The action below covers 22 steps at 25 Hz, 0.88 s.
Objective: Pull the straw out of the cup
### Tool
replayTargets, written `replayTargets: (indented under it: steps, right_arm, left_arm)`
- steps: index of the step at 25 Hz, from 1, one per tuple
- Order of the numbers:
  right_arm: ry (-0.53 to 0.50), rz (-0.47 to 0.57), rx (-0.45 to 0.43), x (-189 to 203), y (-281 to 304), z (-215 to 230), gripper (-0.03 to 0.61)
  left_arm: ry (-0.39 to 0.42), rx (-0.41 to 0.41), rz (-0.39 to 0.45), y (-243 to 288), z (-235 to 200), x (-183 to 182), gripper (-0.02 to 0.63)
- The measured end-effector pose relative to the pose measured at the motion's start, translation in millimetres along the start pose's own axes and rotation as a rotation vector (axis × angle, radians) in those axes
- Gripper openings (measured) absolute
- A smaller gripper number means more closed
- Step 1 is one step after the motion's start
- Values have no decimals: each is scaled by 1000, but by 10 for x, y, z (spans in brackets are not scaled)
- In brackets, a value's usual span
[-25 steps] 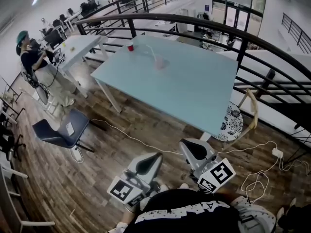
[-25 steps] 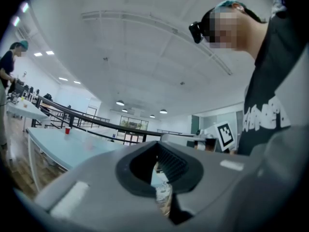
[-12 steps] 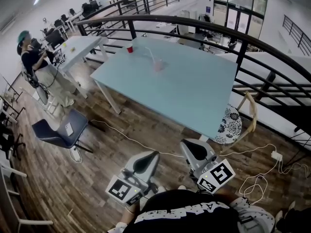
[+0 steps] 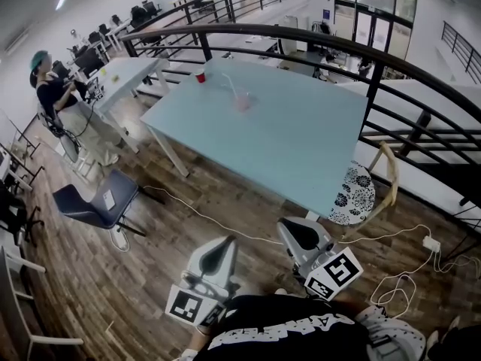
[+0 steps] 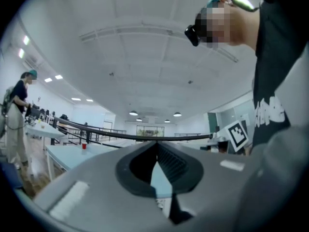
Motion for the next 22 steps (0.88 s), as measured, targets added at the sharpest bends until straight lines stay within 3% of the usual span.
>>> replayTargets:
  steps: [5,8,12,22]
  right_arm:
    - [15,-10,1,29,-11,81,0]
    - [13,-18,2,47,49,125,0]
    - [9,-21,17,57,205,201,0]
    - [-12,-37,34,31,826,293,0]
  left_arm:
    - [38,-64,38,-19,-35,-14,-11]
    - [9,-37,34,58,-49,-12,-11]
    - [40,-1,21,188,-164,-4,-11]
    - [-6,44,51,417,-800,-92,-11]
Point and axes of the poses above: the fingertips, and each gripper's own axes: y forward along the fingers, z to its right, x out of its underside, the point moved 4 cm from there along -y, backward along the fingers, and after that the axes turned 1 degree about -y, right-handed, at the moved point
